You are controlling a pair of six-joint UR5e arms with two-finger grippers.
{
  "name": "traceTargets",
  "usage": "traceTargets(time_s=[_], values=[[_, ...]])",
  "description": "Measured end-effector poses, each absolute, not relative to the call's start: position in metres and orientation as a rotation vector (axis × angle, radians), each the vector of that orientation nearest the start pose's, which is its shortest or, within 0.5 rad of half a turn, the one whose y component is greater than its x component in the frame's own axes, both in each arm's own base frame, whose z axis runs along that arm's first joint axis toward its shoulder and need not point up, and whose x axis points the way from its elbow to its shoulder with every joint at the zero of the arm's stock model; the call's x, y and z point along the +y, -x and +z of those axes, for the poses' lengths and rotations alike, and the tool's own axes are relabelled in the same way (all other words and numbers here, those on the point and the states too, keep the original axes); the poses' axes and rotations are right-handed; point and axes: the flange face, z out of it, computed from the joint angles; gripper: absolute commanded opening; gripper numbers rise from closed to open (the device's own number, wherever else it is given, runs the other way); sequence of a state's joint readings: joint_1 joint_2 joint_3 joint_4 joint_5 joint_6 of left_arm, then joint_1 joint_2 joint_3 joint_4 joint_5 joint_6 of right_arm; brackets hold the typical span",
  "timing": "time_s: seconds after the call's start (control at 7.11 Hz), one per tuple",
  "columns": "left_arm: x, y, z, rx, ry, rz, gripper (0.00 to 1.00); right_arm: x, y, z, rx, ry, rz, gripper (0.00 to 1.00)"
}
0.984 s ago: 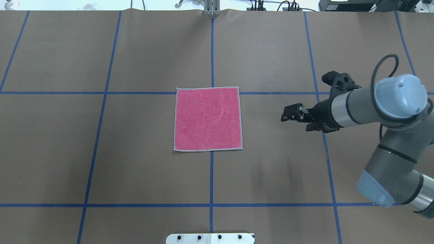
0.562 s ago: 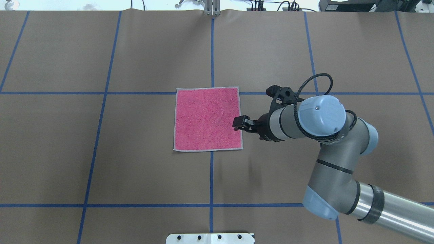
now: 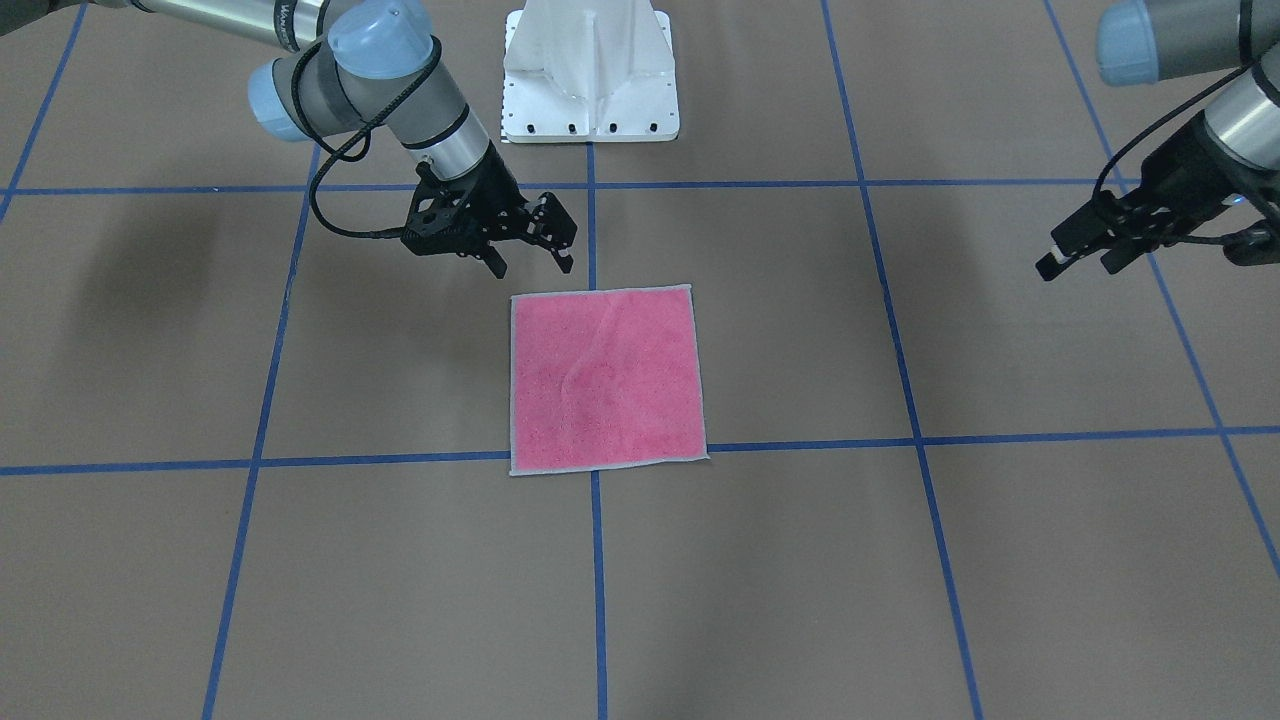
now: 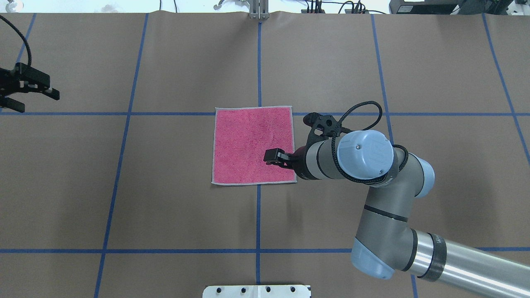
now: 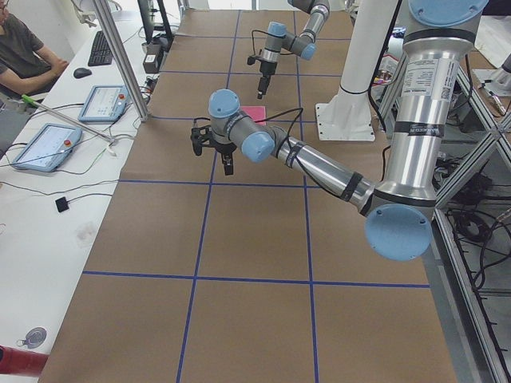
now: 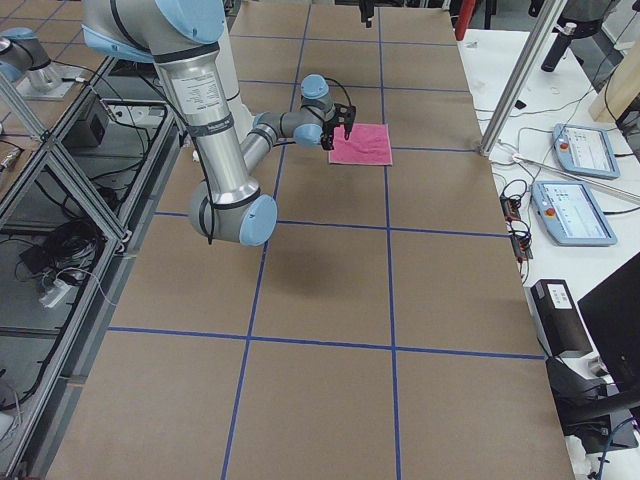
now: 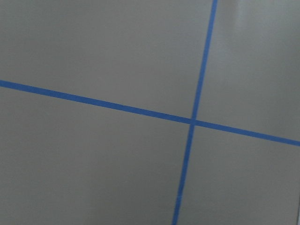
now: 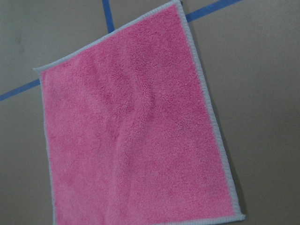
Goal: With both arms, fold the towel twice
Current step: 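Move the right gripper to the towel corner nearest it, then bring the left gripper to the towel's other near corner while the right gripper waits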
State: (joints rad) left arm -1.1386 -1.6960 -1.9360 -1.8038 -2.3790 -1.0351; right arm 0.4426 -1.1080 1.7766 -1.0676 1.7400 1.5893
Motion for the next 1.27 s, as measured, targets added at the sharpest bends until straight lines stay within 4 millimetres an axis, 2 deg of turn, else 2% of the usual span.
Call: traceTargets(time_s=[0.14, 0.42, 0.84, 0.98, 1.12, 1.27], values=[[-0.495, -0.180, 0.372, 1.033, 0.018, -0.275, 1.00, -0.373, 0.513, 0.240, -1.192, -0.120, 0.315, 1.00], [-0.488, -0.214, 0.356, 1.028, 0.033, -0.294, 1.00, -0.374, 0.513, 0.244, -1.158, -0.146, 0.360, 1.00], [-0.469, -0.299, 0.315, 1.016, 0.033, -0.345, 1.00, -0.371, 0.531, 0.260, -1.076, -0.148, 0.510, 0.98], [-0.462, -0.324, 0.300, 1.021, 0.031, -0.365, 1.00, -0.367, 0.540, 0.268, -1.041, -0.142, 0.509, 0.93], [-0.455, -0.340, 0.292, 1.023, 0.030, -0.381, 1.00, -0.363, 0.550, 0.273, -1.013, -0.137, 0.497, 0.80], [-0.452, -0.345, 0.288, 1.025, 0.030, -0.387, 1.00, -0.361, 0.557, 0.275, -0.996, -0.133, 0.486, 0.70]])
